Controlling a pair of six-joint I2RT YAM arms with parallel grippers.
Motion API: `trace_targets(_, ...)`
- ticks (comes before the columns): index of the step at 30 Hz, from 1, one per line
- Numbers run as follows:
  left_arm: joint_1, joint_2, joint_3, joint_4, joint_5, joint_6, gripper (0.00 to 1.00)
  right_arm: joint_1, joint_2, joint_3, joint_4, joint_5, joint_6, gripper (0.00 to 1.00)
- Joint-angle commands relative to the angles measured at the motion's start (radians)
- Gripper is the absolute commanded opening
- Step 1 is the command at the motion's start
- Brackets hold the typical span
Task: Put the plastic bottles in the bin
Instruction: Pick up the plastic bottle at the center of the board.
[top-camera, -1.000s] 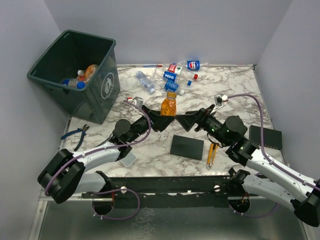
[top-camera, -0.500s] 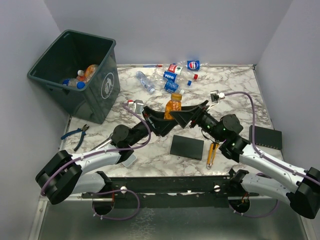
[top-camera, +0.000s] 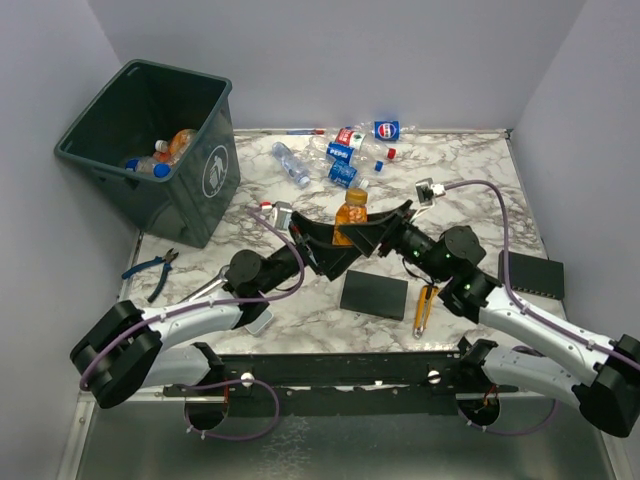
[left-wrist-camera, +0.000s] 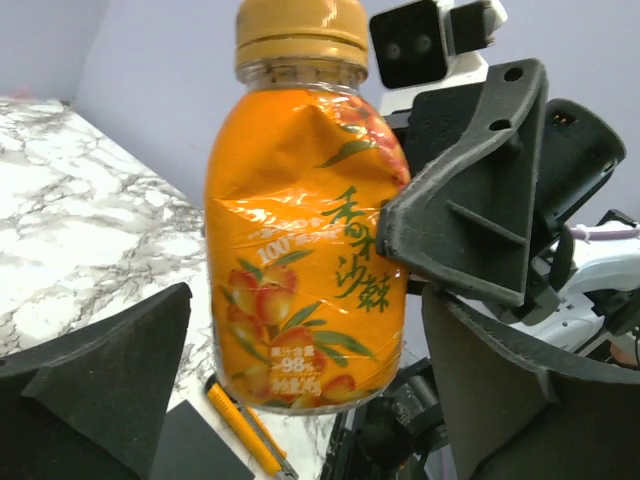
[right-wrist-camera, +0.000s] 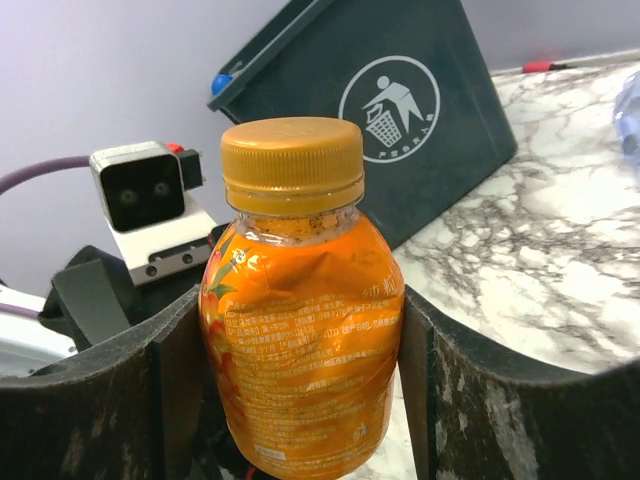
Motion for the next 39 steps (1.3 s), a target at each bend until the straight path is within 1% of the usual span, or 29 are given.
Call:
trace_targets(1,-0.014,-0.115,0.006,-0.062,-0.053,0.035,0.99,-0.004,-0.067,0.050,-0.229,-0.044,-0.193,0.33)
trace_targets(3,-0.009,-0.191,0.018,-0.207,-0.080,0.090,0.99,-0.004,-0.122,0.076,-0.358,-0.058,-0.287,0.32)
trace_targets(6,-0.002,-0.300,0.096,-0.477,-0.096,0.180,0.99,-0.005,-0.179,0.113,-0.504,-0.089,-0.397,0.30)
trace_targets(7,0.001,-0.323,0.126,-0.541,-0.098,0.198,0.99,-0.005,-0.192,0.124,-0.550,-0.100,-0.421,0.29)
trace_targets(9,0.006,-0.356,0.178,-0.614,-0.096,0.213,0.99,-0.005,-0.204,0.144,-0.622,-0.140,-0.458,0.28)
trace_targets(11,0.007,-0.343,0.242,-0.640,-0.075,0.203,0.99,-0.004,-0.210,0.147,-0.643,-0.182,-0.474,0.27)
trace_targets(13,0.007,-0.290,0.311,-0.664,-0.013,0.184,0.99,-0.004,-0.211,0.143,-0.631,-0.212,-0.476,0.26)
trace_targets(14,0.007,-0.255,0.351,-0.682,0.023,0.174,0.98,-0.004,-0.209,0.140,-0.621,-0.222,-0.478,0.25)
trace_targets(16,0.007,-0.183,0.415,-0.715,0.100,0.151,0.90,-0.004,-0.201,0.141,-0.612,-0.222,-0.474,0.24)
trace_targets(18,0.006,-0.125,0.464,-0.761,0.147,0.134,0.82,-0.004,-0.200,0.139,-0.598,-0.210,-0.467,0.24)
trace_targets(21,0.006,-0.073,0.500,-0.831,0.162,0.124,0.77,-0.004,-0.199,0.135,-0.580,-0.183,-0.460,0.24)
trace_targets(24,0.007,-0.055,0.503,-0.875,0.150,0.116,0.76,-0.005,-0.207,0.122,-0.565,-0.147,-0.459,0.23)
trace_targets(28,0.006,-0.051,0.489,-0.892,0.136,0.097,0.75,-0.005,-0.220,0.105,-0.552,-0.125,-0.464,0.22)
trace_targets(30,0.008,-0.051,0.482,-0.889,0.128,0.085,0.66,-0.004,-0.222,0.101,-0.552,-0.125,-0.470,0.21)
trace_targets(33,0.007,-0.050,0.473,-0.861,0.129,0.054,0.48,-0.004,-0.224,0.098,-0.521,-0.122,-0.482,0.20)
trace_targets(34,0.006,-0.050,0.470,-0.848,0.130,0.042,0.45,-0.004,-0.224,0.097,-0.519,-0.121,-0.486,0.20)
trace_targets(35,0.006,-0.049,0.466,-0.837,0.130,0.031,0.43,-0.004,-0.225,0.094,-0.516,-0.121,-0.489,0.19)
trace_targets(36,0.006,-0.046,0.463,-0.825,0.132,0.013,0.44,-0.005,-0.226,0.090,-0.515,-0.120,-0.491,0.19)
trace_targets(37,0.006,-0.042,0.462,-0.815,0.143,0.001,0.48,-0.004,-0.226,0.089,-0.515,-0.120,-0.491,0.19)
trace_targets(39,0.006,-0.030,0.462,-0.801,0.162,-0.019,0.62,-0.004,-0.232,0.081,-0.510,-0.117,-0.490,0.19)
